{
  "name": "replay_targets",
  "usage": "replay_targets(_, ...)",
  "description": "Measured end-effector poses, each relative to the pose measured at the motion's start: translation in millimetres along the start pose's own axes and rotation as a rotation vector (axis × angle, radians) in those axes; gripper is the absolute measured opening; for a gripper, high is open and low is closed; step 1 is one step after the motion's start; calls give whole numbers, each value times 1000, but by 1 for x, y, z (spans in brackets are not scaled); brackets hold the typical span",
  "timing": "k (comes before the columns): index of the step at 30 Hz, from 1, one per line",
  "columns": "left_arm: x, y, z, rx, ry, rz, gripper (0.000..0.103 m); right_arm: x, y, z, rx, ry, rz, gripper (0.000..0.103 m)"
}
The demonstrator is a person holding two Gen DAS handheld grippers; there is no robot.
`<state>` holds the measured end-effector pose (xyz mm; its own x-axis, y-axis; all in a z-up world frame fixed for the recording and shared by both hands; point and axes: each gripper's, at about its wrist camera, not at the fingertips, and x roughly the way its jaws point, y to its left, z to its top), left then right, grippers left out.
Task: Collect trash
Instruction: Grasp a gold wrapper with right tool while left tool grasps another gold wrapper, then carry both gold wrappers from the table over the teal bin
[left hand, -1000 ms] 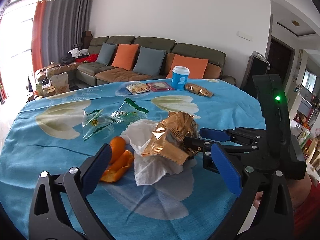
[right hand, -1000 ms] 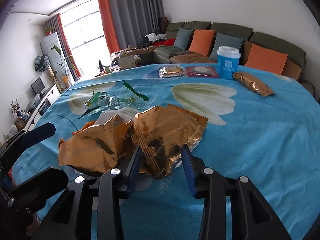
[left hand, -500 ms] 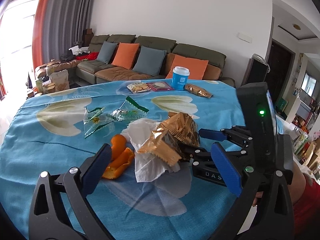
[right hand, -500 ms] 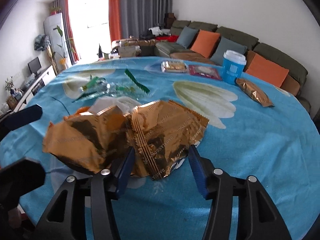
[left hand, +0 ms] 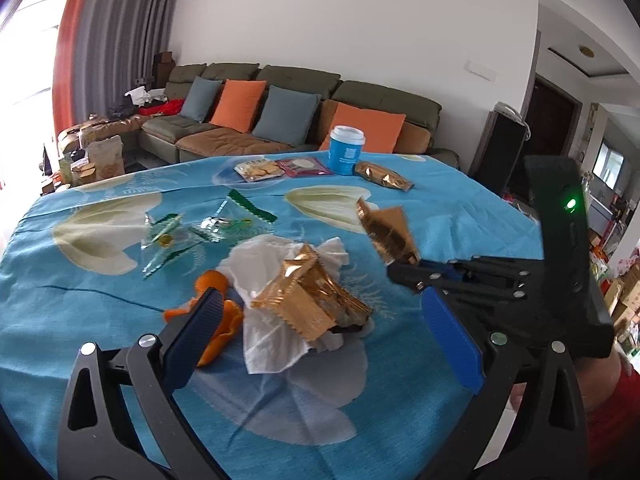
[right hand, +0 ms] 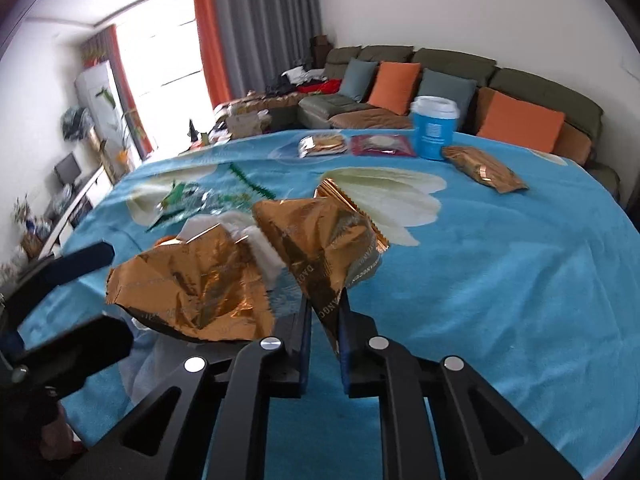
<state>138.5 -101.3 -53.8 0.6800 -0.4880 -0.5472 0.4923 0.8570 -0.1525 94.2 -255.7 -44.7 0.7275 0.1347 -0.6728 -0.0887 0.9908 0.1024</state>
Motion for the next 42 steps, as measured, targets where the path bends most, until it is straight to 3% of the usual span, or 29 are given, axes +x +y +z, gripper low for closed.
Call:
replay_targets(1,3,-2,0,7,5,2,97,-2,-3,-1,7,-3,-4,9)
replay_targets(7,22,-8,-3,20,57,21,66,-6,-11,-5,28,-6,-3,9)
replay_targets(11,28,-2,-5,10,74,41,51,-4,-13,-6,35,-3,4,9)
replay_targets(19,43,3,-11,15,149,56,31,-9,-11,-7,34,-12,14,9)
replay_targets(22,44,0,-13,40,142,52,18,-9,-11,-6,37,-14,14,9)
replay_targets(34,14,-21,-20,137,81,18,16,-13,-9,-7,41,-23,17,9)
replay_targets(37,9,-21,-22,133,73,24,30,-14,-7,-8,40,-24,17,9)
replay_targets(38,8,-21,-22,129,73,22,28,-15,-7,-8,38,-24,15,9)
replay_targets(40,6,-22,-23,139,72,8,15,-17,-7,-9,38,-25,15,9)
replay_targets(42,6,-25,-25,149,79,-3,15,-17,-6,-9,38,-26,15,9)
